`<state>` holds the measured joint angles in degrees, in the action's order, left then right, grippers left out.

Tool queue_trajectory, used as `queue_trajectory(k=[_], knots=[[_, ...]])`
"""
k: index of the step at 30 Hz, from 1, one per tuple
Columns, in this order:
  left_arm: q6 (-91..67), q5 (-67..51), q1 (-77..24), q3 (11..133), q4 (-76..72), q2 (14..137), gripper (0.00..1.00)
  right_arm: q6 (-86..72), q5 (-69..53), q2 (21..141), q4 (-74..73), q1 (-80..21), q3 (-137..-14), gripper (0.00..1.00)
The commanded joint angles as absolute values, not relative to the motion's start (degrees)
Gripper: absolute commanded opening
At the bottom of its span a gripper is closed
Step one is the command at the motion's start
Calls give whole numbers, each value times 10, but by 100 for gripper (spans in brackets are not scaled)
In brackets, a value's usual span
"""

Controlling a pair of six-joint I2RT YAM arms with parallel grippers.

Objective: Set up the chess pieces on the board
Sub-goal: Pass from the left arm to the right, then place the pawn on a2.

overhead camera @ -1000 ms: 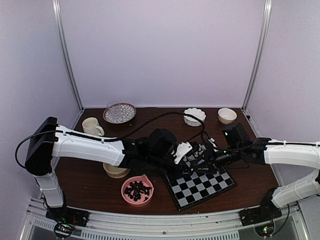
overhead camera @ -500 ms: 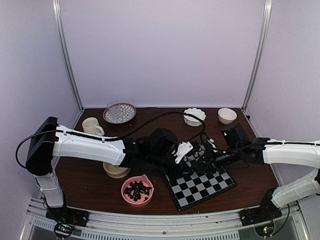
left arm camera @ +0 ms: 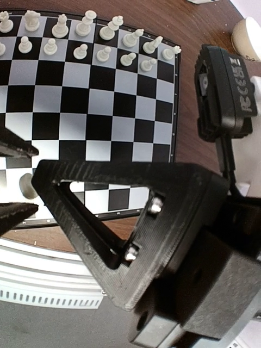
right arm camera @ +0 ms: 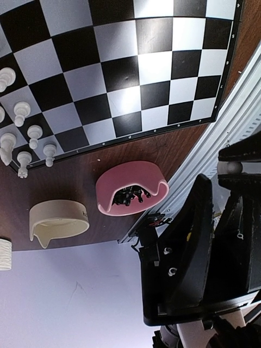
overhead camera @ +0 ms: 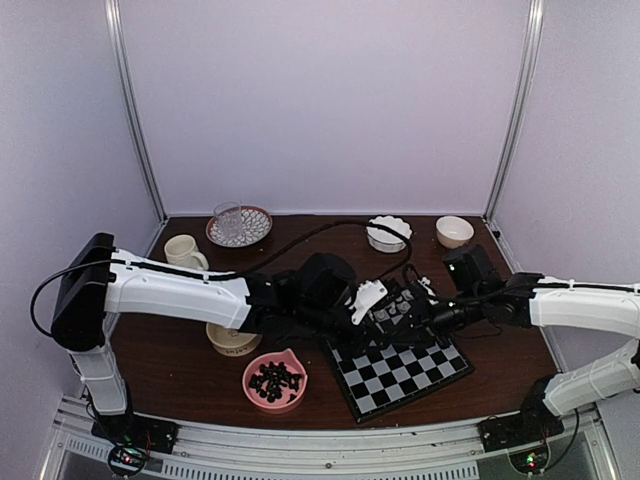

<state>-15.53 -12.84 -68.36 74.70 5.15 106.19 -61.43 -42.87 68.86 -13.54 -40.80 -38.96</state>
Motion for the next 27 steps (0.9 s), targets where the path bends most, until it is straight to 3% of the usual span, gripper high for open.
queue_trajectory(k=[1, 11, 18, 27], knots=[[-153, -120, -686, 756, 23, 1050, 33, -592, -397, 670, -170, -410, -405, 0], [-177, -103, -686, 733, 18, 1030, 47, -546, -313, 625, -258, -405, -424, 0], [-195, -54, -685, 699, 30, 988, 49, -417, -106, 601, -422, -384, -488, 0], [-235, 23, -662, 645, 97, 893, 49, -313, 27, 641, -351, -358, -480, 0]])
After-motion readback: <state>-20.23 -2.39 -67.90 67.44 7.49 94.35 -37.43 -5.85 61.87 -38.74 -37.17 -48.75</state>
